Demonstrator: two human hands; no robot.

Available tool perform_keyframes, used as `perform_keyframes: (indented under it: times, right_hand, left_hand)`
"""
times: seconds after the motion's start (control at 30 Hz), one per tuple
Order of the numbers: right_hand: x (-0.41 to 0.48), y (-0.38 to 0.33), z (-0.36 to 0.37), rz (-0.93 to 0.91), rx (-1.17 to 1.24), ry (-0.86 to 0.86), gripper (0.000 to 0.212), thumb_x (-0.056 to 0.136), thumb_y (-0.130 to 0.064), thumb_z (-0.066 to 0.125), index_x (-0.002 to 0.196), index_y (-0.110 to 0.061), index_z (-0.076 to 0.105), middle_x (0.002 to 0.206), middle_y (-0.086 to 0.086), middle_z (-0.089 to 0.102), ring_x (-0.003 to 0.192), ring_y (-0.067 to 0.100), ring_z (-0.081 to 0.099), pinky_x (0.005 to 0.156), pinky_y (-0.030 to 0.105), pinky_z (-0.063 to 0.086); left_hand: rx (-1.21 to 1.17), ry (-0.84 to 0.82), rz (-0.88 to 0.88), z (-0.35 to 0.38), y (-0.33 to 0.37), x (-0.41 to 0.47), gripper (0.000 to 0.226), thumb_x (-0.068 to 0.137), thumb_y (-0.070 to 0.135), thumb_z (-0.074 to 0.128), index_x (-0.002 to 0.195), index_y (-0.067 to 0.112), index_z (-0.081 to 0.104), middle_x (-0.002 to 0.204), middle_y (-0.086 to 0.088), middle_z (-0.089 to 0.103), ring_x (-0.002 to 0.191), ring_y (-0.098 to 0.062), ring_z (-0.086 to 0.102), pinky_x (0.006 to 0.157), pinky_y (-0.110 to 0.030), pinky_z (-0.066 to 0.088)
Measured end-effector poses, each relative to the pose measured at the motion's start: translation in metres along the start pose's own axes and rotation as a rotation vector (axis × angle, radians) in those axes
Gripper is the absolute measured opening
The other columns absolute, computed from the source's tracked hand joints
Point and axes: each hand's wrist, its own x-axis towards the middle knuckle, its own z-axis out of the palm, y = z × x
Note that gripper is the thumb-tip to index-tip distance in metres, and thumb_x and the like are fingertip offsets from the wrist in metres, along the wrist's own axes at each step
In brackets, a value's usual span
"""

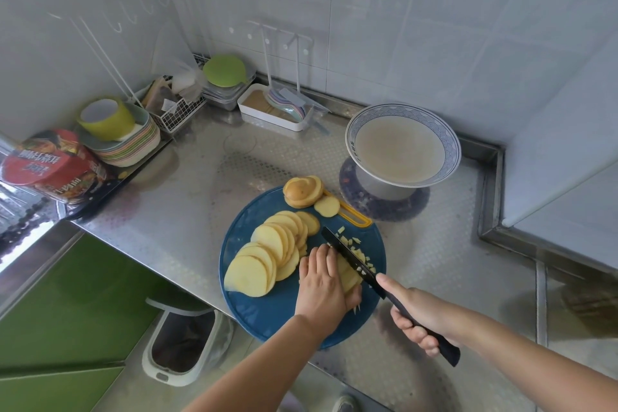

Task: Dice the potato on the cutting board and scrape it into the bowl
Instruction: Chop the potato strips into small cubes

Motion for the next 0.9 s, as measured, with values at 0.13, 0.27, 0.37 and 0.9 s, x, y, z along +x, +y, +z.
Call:
perform_keyframes:
  times: [0.13, 0.27, 0.37, 0.9]
  right_hand:
    - [0.003, -0.001, 0.000, 0.004, -0.006, -0.004, 0.074, 0.082, -0.086, 0.026, 0.054, -0.017, 0.034, 0.047, 0.001, 0.032, 0.037, 0.015, 0.026, 0.042, 0.020, 0.028]
    - [0.007, 0.000, 0.003, -0.005, -0.012, 0.010, 0.075, 0.081, -0.087, 0.026, 0.054, -0.018, 0.034, 0.047, 0.001, 0.032, 0.037, 0.015, 0.026, 0.042, 0.020, 0.029]
    - [0.010, 0.001, 0.006, -0.005, -0.024, 0.042, 0.075, 0.082, -0.087, 0.025, 0.056, -0.017, 0.033, 0.047, 0.002, 0.031, 0.037, 0.015, 0.026, 0.042, 0.020, 0.029]
    - [0.023, 0.007, 0.026, -0.059, 0.044, 0.148, 0.071, 0.082, -0.084, 0.025, 0.054, -0.019, 0.022, 0.041, -0.002, 0.021, 0.035, 0.014, 0.020, 0.042, 0.022, 0.024]
  left_hand:
    - [-0.010, -0.018, -0.005, -0.002, 0.001, 0.000, 0.072, 0.074, 0.060, 0.045, 0.119, 0.004, 0.047, 0.116, -0.013, 0.060, 0.109, -0.031, 0.056, 0.094, -0.043, 0.049]
    - [-0.009, -0.027, -0.013, -0.003, 0.001, 0.001, 0.072, 0.074, 0.061, 0.046, 0.119, 0.004, 0.047, 0.116, -0.013, 0.059, 0.109, -0.031, 0.056, 0.094, -0.043, 0.049]
    - [0.004, -0.041, -0.006, -0.002, 0.001, 0.000, 0.074, 0.073, 0.061, 0.045, 0.120, 0.004, 0.045, 0.117, -0.014, 0.060, 0.110, -0.032, 0.058, 0.094, -0.045, 0.050]
    - [0.076, -0.120, -0.029, -0.006, 0.004, 0.001, 0.093, 0.059, 0.070, 0.041, 0.117, -0.001, 0.058, 0.117, -0.015, 0.061, 0.110, -0.033, 0.059, 0.095, -0.048, 0.049]
